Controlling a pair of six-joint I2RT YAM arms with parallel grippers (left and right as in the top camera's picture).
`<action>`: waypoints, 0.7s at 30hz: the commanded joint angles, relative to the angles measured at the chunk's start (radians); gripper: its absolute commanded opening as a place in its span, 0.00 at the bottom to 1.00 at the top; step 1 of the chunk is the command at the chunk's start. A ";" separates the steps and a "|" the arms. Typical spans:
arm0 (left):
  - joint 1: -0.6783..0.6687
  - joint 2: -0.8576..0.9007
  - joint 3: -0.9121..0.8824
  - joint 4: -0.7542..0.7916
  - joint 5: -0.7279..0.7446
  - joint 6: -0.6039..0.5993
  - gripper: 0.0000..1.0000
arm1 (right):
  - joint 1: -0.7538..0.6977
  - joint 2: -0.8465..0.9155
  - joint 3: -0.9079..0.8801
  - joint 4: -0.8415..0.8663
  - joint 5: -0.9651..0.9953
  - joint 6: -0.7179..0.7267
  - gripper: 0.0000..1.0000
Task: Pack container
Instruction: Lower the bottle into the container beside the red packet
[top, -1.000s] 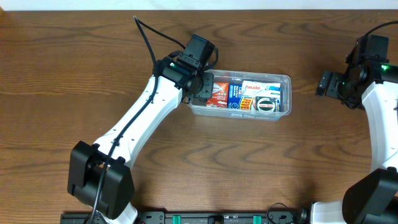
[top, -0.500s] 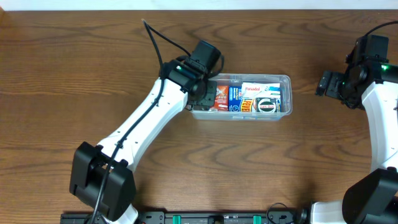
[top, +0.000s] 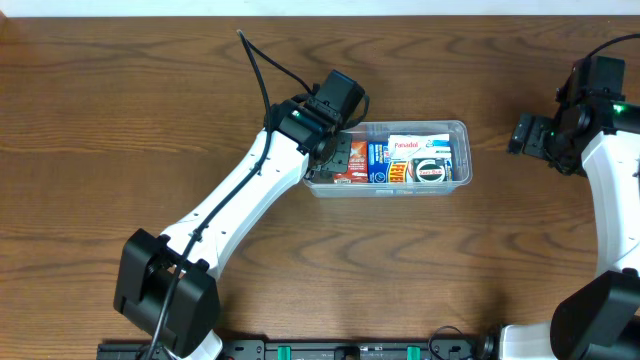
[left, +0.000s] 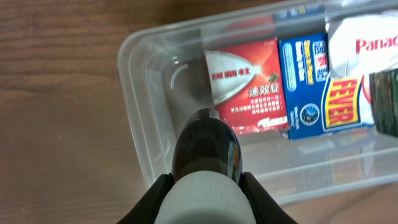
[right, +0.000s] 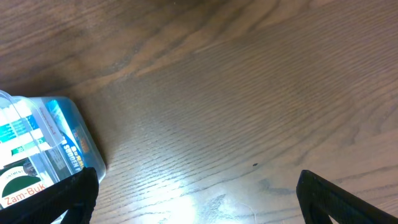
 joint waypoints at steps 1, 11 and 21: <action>0.001 0.011 0.011 0.023 -0.039 -0.052 0.06 | -0.003 0.003 0.003 0.000 0.006 -0.007 0.99; 0.001 0.016 -0.011 0.045 -0.132 -0.172 0.06 | -0.003 0.003 0.003 0.000 0.006 -0.007 0.99; 0.001 0.017 -0.024 0.053 -0.134 -0.172 0.06 | -0.003 0.003 0.003 -0.001 0.006 -0.007 0.99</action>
